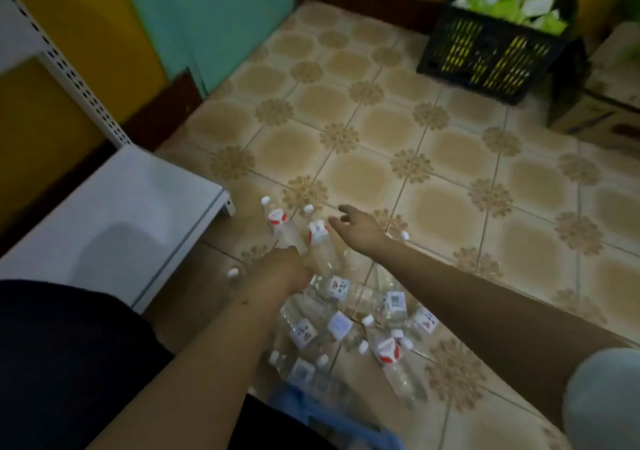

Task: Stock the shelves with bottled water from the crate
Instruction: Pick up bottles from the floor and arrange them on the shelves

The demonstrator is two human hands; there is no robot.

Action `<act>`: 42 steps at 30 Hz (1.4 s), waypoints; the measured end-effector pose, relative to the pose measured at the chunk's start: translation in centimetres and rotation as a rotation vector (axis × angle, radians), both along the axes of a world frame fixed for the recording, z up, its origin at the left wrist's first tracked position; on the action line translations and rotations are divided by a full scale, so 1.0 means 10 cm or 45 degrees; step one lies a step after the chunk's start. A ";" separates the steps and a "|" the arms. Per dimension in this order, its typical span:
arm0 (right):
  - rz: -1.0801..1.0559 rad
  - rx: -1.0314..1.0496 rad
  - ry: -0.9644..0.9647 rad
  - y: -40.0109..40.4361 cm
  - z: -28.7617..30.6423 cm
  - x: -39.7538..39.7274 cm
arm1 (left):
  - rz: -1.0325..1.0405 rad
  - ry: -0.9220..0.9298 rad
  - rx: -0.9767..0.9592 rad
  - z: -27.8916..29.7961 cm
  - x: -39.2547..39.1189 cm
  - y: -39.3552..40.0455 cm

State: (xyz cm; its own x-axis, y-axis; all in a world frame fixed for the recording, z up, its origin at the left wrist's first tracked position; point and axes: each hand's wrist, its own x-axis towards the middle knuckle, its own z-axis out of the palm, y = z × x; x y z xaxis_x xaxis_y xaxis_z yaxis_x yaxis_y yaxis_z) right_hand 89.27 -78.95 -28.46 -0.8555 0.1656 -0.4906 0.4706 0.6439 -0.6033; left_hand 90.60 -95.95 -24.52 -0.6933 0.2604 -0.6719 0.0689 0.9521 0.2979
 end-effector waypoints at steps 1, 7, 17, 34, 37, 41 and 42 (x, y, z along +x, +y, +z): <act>0.009 0.032 -0.085 0.03 -0.28 0.11 | -0.004 -0.017 0.002 -0.11 0.05 -0.02; 0.180 0.166 -0.428 -0.16 -1.60 0.74 | -0.012 -0.210 -0.028 -0.64 0.15 -0.19; -0.038 0.175 -0.545 -0.25 -2.72 1.41 | 0.113 -0.199 -0.015 -0.77 0.04 -0.20; -0.314 -0.481 -0.358 0.09 -1.13 1.25 | -0.097 -0.064 -0.006 -0.65 0.17 -0.17; -0.171 -0.525 -0.275 0.21 -0.64 1.09 | -0.228 0.144 -0.092 -0.59 0.13 -0.25; 0.037 -0.488 -0.145 0.31 0.12 0.80 | -0.205 0.396 -0.013 -0.43 0.07 -0.37; 0.093 -0.484 -0.103 0.31 0.33 0.73 | -0.164 0.467 0.050 -0.35 0.06 -0.38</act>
State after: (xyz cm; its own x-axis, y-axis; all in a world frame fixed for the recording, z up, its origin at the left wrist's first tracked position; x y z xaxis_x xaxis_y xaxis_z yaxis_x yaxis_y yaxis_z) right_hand 96.55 -75.81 -25.12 -0.8145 -0.1006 -0.5714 0.4876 0.4150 -0.7681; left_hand 91.21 -99.71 -28.07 -0.8458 0.3815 -0.3729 0.2958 0.9171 0.2673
